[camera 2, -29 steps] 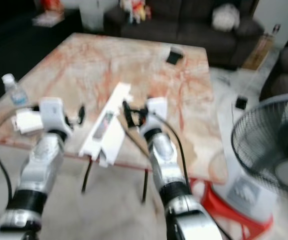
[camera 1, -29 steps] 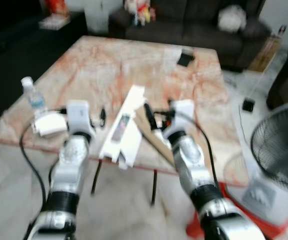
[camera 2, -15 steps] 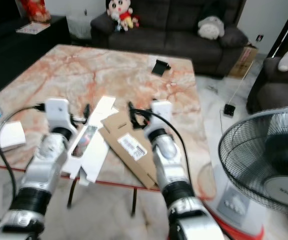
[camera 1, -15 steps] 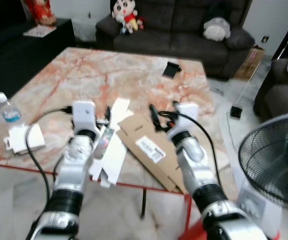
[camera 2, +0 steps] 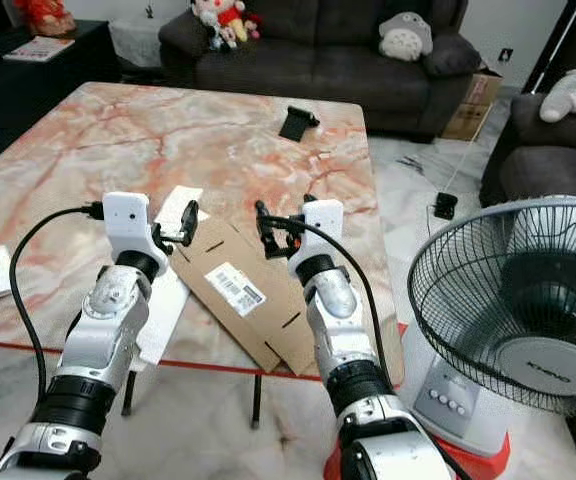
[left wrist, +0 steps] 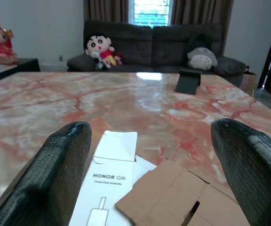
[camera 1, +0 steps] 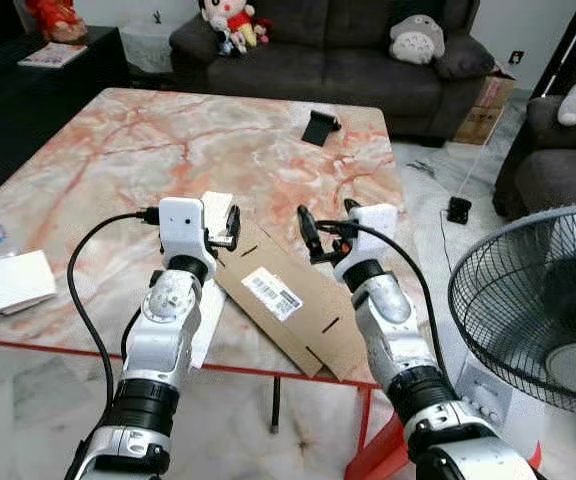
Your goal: Picking trash to rubbish bin
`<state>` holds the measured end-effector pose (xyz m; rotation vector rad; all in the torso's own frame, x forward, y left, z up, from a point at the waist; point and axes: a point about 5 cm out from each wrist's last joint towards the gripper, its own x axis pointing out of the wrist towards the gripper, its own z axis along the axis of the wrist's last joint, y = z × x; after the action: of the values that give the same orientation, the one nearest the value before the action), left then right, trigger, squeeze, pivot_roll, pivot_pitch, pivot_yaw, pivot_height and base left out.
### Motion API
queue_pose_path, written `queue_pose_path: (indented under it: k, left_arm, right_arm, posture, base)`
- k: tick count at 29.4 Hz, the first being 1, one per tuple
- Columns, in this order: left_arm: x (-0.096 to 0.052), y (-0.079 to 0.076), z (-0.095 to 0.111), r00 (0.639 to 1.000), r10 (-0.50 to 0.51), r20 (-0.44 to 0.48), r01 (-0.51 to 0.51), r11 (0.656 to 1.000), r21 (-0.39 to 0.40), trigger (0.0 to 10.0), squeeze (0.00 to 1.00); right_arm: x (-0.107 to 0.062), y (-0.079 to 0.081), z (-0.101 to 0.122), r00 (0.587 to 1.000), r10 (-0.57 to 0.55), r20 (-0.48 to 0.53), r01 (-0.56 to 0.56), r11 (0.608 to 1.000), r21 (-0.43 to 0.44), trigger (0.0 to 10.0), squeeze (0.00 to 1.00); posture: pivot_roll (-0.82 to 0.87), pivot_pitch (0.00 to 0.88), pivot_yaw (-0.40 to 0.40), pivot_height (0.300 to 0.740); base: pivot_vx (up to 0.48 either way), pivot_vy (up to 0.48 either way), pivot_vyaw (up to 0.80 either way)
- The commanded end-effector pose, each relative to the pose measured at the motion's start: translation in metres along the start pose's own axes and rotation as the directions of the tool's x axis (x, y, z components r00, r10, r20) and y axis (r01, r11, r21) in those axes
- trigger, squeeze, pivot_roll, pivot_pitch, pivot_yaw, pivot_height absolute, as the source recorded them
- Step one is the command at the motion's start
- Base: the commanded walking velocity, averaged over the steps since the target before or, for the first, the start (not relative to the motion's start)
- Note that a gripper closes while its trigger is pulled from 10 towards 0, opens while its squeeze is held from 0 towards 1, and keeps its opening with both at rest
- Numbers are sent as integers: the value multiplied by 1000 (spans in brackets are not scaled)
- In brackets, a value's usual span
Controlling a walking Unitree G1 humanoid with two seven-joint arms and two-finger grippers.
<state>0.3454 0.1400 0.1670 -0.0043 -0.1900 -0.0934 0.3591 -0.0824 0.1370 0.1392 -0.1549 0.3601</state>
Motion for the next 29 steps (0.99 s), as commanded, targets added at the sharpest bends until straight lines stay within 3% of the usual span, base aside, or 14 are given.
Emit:
queue_pose_path:
  k: [1,29]
  left_arm:
    - [0,1,0,1000,5,-1,-5,1000,9,10000,0]
    - [-1,5,-4,999,27,-22,-27,1000,14,10000,0]
  right_arm:
    - [2,-1,4,1000,-1,11,1,1000,-4,10000,0]
    - [2,-1,4,1000,-1,11,2,1000,-4,10000,0]
  posture:
    - [61,27,-48,740]
    - [64,32,-49,740]
  base:
    - [0,0,0]
    - [0,0,0]
